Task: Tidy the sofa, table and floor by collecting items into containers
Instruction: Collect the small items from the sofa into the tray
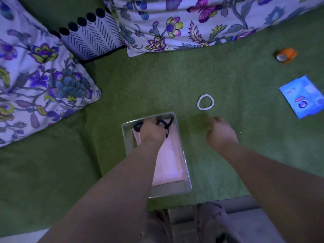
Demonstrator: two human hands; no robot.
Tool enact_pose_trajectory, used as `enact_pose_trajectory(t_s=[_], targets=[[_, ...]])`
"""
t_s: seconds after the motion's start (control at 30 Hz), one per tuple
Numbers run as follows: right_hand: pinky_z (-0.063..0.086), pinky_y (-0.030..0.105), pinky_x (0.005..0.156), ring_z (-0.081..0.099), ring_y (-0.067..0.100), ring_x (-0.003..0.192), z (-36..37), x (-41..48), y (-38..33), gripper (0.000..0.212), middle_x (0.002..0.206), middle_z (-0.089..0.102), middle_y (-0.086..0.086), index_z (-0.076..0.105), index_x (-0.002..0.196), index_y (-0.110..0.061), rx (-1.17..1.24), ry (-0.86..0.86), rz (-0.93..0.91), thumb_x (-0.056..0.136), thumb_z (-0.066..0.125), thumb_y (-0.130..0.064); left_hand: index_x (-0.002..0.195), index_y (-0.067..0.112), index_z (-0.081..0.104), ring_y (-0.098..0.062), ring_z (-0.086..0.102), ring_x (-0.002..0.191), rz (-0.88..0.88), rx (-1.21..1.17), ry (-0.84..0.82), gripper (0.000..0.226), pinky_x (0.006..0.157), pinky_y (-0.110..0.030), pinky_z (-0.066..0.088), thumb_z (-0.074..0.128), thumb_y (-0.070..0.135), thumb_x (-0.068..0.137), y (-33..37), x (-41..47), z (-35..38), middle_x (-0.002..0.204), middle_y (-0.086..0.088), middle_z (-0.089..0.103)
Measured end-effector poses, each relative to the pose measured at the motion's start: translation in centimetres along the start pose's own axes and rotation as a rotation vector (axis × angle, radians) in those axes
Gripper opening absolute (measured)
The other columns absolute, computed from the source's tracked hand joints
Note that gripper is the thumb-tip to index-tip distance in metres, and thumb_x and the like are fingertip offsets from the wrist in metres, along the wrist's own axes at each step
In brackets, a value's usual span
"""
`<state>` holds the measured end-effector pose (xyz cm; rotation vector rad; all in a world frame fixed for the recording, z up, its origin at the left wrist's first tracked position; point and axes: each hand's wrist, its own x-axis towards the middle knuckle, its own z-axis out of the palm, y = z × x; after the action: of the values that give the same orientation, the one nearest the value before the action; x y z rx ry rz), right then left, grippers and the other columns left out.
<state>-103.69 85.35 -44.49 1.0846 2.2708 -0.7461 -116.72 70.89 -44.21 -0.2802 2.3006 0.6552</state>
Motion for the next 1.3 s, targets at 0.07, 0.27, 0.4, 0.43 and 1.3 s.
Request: enact_pose_trajectory(t_s=[0.07, 0.27, 0.4, 0.43, 1.3], targets=[[0.044, 0.037, 0.093, 0.042, 0.030, 0.125, -0.4, 0.3, -0.2, 0.046, 0.147, 0.032, 0.004, 0.047, 0.131, -0.010, -0.091, -0.030, -0.035, 0.085, 0.049, -0.004, 0.110, 0.012, 0.059, -0.033, 0.065, 0.101, -0.001, 0.015, -0.005, 0.024, 0.088, -0.041, 0.054, 0.056, 0.011, 0.087, -0.7, -0.5, -0.6, 0.108, -0.015, 0.067], [0.039, 0.039, 0.097, 0.035, 0.027, 0.132, -1.3, 2.0, -1.5, 0.051, 0.158, 0.006, -0.005, 0.038, 0.138, -0.015, -0.234, -0.155, -0.084, 0.088, 0.044, -0.006, 0.102, 0.018, 0.057, -0.031, 0.064, 0.099, -0.006, 0.111, 0.011, 0.022, 0.083, -0.037, 0.054, 0.049, 0.005, 0.086, -3.3, -0.6, -2.9, 0.110, -0.008, 0.068], [0.039, 0.041, 0.098, 0.032, 0.025, 0.134, -1.4, 3.4, -1.9, 0.051, 0.159, -0.002, -0.007, 0.038, 0.139, -0.015, -0.312, -0.211, -0.084, 0.089, 0.042, -0.007, 0.094, 0.020, 0.052, -0.033, 0.066, 0.096, -0.033, 0.067, 0.018, 0.018, 0.087, -0.045, 0.055, 0.048, 0.003, 0.088, -3.6, -0.2, -3.1, 0.107, -0.011, 0.068], [0.039, 0.040, 0.098, 0.033, 0.025, 0.133, -1.3, 3.7, -2.0, 0.050, 0.158, -0.003, -0.008, 0.040, 0.138, -0.015, -0.329, -0.225, -0.090, 0.089, 0.042, -0.006, 0.095, 0.019, 0.053, -0.033, 0.066, 0.096, -0.043, 0.051, 0.020, 0.019, 0.087, -0.045, 0.055, 0.048, 0.003, 0.088, -3.6, -0.3, -3.2, 0.106, -0.011, 0.068], [0.039, 0.036, 0.094, 0.042, 0.024, 0.124, 0.4, -5.4, -8.7, 0.053, 0.158, 0.010, -0.011, 0.031, 0.145, -0.016, -0.424, -0.165, -0.780, 0.093, 0.038, -0.009, 0.115, 0.005, 0.051, -0.028, 0.058, 0.092, -0.118, 0.289, 0.104, 0.026, 0.076, -0.035, 0.052, 0.049, 0.011, 0.090, -5.8, -5.0, -11.0, 0.107, -0.008, 0.061]])
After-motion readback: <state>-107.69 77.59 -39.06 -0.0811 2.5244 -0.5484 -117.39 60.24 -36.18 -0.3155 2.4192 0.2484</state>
